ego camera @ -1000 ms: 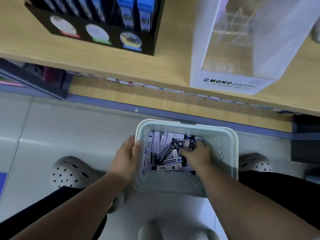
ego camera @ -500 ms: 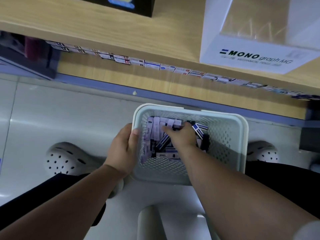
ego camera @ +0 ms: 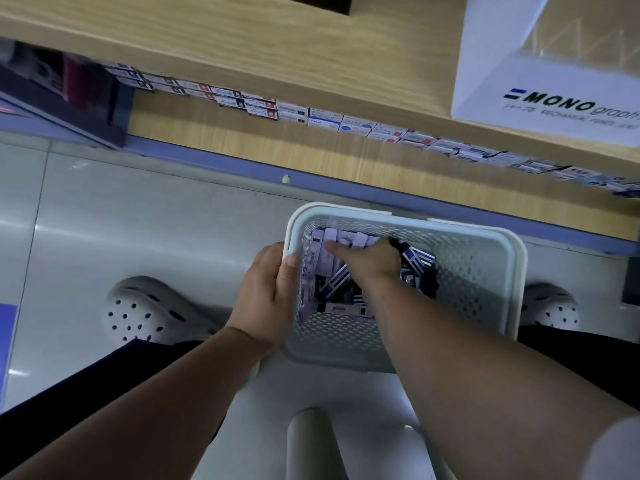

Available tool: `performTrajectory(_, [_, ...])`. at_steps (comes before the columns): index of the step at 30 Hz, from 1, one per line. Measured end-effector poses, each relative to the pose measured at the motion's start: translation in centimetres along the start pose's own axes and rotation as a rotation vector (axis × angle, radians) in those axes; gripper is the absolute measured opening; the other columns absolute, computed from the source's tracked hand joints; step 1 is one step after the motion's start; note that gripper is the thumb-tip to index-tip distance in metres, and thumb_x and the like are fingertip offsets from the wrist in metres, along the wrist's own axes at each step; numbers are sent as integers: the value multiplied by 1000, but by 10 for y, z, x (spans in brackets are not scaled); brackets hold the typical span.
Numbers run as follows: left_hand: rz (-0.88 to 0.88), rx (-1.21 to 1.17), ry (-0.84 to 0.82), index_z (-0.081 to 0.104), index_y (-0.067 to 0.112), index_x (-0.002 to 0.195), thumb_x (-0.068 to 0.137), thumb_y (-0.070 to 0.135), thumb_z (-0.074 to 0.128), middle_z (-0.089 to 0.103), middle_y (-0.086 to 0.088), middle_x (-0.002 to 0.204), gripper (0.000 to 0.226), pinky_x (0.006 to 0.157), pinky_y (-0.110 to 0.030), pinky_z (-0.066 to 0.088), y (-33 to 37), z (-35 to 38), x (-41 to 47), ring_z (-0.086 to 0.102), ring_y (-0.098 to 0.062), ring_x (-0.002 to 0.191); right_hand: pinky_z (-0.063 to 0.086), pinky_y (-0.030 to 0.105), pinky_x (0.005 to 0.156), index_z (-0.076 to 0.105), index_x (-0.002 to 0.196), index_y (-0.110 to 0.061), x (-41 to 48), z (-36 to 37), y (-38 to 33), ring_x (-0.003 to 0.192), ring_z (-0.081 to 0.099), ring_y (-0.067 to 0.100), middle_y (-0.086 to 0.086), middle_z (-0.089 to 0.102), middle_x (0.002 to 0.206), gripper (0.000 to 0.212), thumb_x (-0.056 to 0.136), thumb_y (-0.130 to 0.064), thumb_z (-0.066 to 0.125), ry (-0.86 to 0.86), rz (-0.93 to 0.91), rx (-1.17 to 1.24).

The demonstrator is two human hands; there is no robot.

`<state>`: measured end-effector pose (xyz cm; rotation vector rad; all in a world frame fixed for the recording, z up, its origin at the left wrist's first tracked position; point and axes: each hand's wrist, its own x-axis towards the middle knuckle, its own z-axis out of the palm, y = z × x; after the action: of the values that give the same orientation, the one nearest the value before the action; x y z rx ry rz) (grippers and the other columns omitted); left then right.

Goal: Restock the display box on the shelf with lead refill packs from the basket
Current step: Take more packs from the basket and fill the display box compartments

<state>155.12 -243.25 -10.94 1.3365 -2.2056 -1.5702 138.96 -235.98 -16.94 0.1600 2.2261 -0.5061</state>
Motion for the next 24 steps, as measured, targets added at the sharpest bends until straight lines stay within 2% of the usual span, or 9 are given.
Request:
performTrajectory(4, [2, -10, 3, 59, 18, 102, 101, 43, 30, 60, -2, 97, 39, 77, -27, 40, 1, 1, 0, 55, -18, 92, 55, 39, 81, 46, 137, -9, -5, 8, 4, 109, 63, 29, 5, 62, 128, 107, 53, -59, 89, 2, 0, 98])
performTrajectory(6, [6, -7, 6, 58, 18, 101, 101, 42, 30, 59, -2, 96, 37, 76, -24, 38, 1, 1, 0, 54, -18, 91, 51, 33, 74, 52, 130, -12, -4, 5, 4, 101, 64, 26, 1, 64, 117, 90, 59, -50, 91, -37, 9, 131])
performTrajectory(8, [10, -3, 7, 58, 18, 100, 101, 41, 30, 59, -2, 95, 36, 75, -23, 37, 0, 1, 0, 54, -18, 90, 46, 28, 66, 62, 92, -20, -2, 3, 7, 78, 64, 19, -6, 65, 87, 42, 66, -36, 91, -62, 23, 169])
performTrajectory(9, [10, 1, 6, 58, 19, 99, 101, 41, 30, 59, -1, 95, 36, 75, -22, 37, -1, 1, 0, 54, -18, 90, 46, 27, 65, 57, 77, -25, -3, 2, 7, 69, 60, 12, -11, 62, 77, 35, 69, -31, 90, -82, 26, 186])
performTrajectory(12, [13, 2, 0, 57, 23, 100, 101, 41, 30, 59, 0, 95, 32, 76, -14, 37, -2, 1, 0, 54, -16, 91, 49, 27, 67, 54, 76, -26, -6, 1, 7, 69, 58, 7, -12, 61, 77, 37, 69, -33, 90, -120, 13, 197])
performTrajectory(16, [19, -12, 1, 54, 29, 100, 101, 41, 30, 58, 1, 95, 27, 76, -21, 39, -1, 1, 0, 54, -17, 91, 52, 28, 66, 61, 107, -24, -14, 5, 6, 85, 64, 19, -5, 67, 100, 59, 61, -46, 89, -80, 4, 169])
performTrajectory(19, [19, -14, 5, 52, 31, 99, 101, 41, 30, 58, 1, 94, 25, 77, -26, 39, -1, 1, 0, 54, -18, 91, 60, 37, 64, 58, 97, -26, -15, 4, 6, 77, 63, 13, -9, 65, 89, 54, 60, -46, 91, -79, 5, 180])
performTrajectory(21, [12, -20, 6, 54, 30, 100, 101, 42, 30, 58, 1, 95, 27, 78, -28, 41, -1, 2, 0, 55, -19, 92, 54, 30, 53, 56, 92, -23, -15, 1, 5, 71, 59, 7, -10, 61, 83, 49, 64, -44, 91, -134, 13, 184])
performTrajectory(24, [5, -27, 8, 59, 21, 103, 101, 44, 30, 59, -1, 98, 36, 81, -32, 45, -1, 1, 1, 56, -19, 93, 56, 32, 63, 71, 92, -14, -16, 7, 4, 73, 66, 12, 1, 73, 86, 41, 65, -39, 91, -162, 10, 229])
